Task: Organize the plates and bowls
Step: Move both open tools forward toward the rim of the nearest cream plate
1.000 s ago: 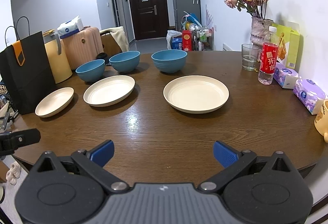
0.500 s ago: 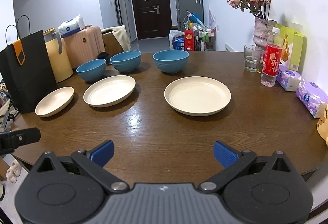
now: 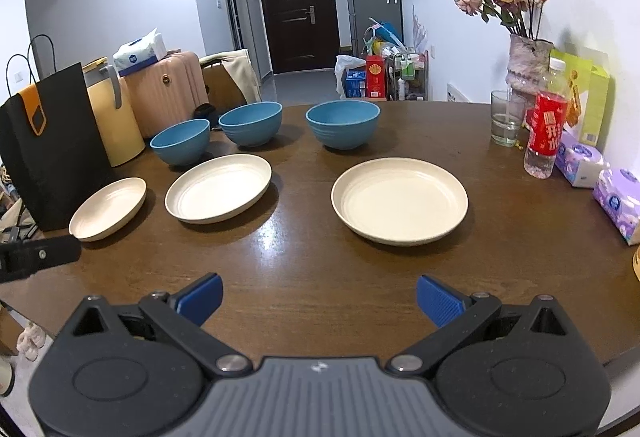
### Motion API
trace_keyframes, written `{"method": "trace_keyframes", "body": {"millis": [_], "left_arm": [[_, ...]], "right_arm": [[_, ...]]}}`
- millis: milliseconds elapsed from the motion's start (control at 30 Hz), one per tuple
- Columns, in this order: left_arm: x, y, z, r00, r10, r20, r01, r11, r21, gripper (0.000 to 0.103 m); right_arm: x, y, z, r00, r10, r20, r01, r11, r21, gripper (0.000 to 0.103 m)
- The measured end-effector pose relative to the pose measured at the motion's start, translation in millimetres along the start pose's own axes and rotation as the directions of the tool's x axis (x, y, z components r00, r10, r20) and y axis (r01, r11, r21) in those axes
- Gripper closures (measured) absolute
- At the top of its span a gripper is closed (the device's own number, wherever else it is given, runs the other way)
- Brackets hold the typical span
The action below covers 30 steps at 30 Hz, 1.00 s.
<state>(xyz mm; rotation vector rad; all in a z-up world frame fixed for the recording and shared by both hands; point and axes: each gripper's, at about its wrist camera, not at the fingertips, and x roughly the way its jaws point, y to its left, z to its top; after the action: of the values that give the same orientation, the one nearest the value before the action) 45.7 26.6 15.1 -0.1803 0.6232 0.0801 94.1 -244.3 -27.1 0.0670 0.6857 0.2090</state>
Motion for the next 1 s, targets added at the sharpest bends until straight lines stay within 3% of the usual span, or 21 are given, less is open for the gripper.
{"method": "trace_keyframes", "body": {"millis": [500, 800, 1000], "left_arm": [[37.6, 55.1, 33.1, 1.000, 0.015, -0.019, -0.016, 1.000, -0.019, 0.000], [67.8, 125.4, 60.2, 0.998, 0.039, -0.042, -0.043, 0.996, -0.079, 0.000], [83.8, 173.2, 73.5, 0.995, 0.064, -0.071, -0.071, 0.992, -0.108, 0.000]], "right_arm": [[46.9, 47.9, 29.8, 1.000, 0.005, -0.023, -0.006, 1.000, -0.001, 0.000], [87.8, 108.8, 48.6, 0.999, -0.010, -0.052, 0.008, 1.000, -0.027, 0.000], [116.3, 153.3, 56.3, 0.995, 0.020, -0.098, -0.024, 0.999, -0.041, 0.000]]}}
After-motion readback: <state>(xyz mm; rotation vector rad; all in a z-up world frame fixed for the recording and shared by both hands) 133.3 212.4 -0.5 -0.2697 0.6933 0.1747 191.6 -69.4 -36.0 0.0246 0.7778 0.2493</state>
